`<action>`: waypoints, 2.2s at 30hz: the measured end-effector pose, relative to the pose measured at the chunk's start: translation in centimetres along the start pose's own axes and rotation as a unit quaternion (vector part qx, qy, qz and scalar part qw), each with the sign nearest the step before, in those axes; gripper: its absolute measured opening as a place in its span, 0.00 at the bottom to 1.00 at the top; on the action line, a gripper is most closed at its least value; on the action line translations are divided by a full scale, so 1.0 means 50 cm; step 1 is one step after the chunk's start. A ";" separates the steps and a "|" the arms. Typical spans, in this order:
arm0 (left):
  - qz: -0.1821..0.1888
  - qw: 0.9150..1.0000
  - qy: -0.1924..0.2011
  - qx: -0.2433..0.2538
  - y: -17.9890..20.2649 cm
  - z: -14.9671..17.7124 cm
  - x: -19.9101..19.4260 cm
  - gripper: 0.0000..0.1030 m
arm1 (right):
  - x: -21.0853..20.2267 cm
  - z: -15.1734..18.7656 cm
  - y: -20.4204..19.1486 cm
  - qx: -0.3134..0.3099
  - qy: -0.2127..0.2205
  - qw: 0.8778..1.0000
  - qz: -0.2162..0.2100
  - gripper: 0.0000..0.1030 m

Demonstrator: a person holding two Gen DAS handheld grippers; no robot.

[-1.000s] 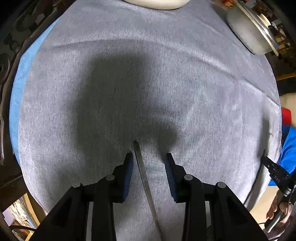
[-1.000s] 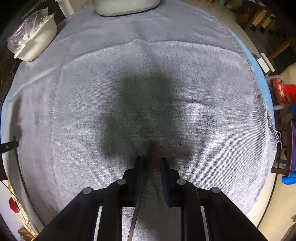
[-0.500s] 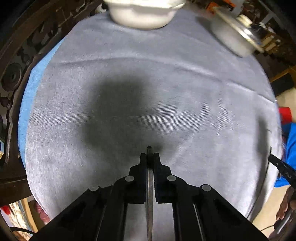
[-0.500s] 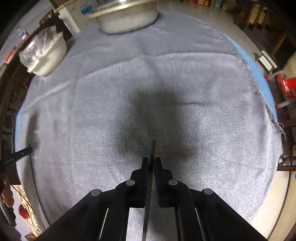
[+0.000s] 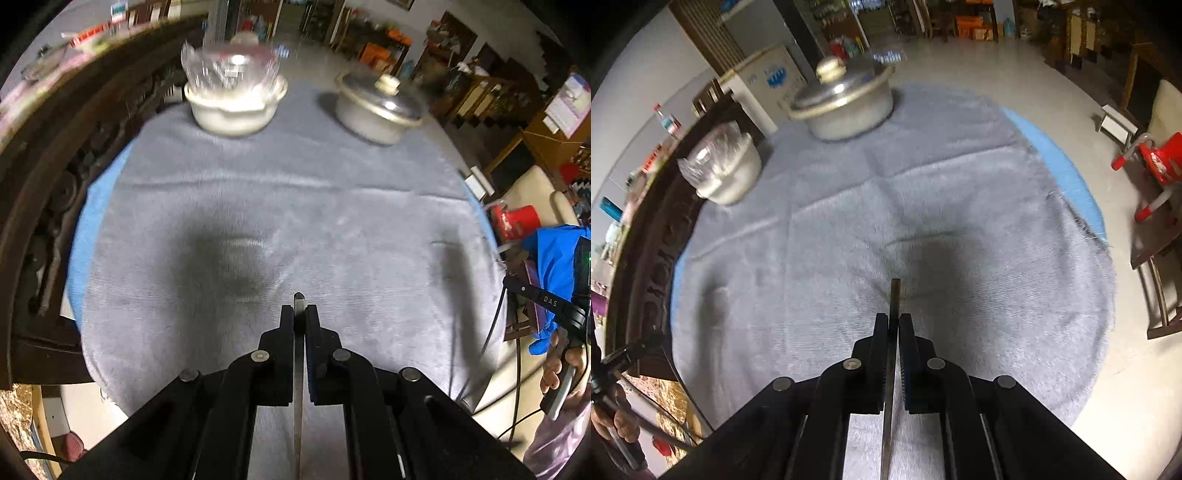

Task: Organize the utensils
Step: 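Carry both held chopsticks across the cloth toward the grey cup, then lower the left tool's chopstick into the grey cup while the right tool lowers its own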

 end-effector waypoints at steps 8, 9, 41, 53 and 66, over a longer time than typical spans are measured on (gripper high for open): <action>0.028 0.997 0.076 0.017 0.032 0.055 -0.118 0.05 | -0.117 0.051 -0.036 -0.017 0.078 0.997 -0.001 0.06; 0.030 0.996 0.087 0.022 0.039 0.063 -0.132 0.05 | -0.134 0.062 -0.045 -0.023 0.090 0.996 0.002 0.06; 0.095 0.956 0.257 0.103 0.150 0.180 -0.394 0.05 | -0.452 0.163 -0.218 -0.137 0.251 0.958 0.017 0.06; 0.122 0.947 0.273 0.117 0.196 0.192 -0.431 0.05 | -0.512 0.179 -0.276 -0.171 0.272 0.947 -0.023 0.06; 0.118 0.947 0.275 0.112 0.211 0.200 -0.428 0.06 | -0.481 0.200 -0.320 -0.183 0.256 0.947 -0.058 0.06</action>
Point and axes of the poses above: each gripper's, at about its wrist camera, not at the fingertips, and x roughly the way its jaws point, y to its right, z to its underside, the point moved 2 cm from there along x, roughly the way its jaws point, and after that the axes turned 7 degrees about -x, right-handed, at the moved point
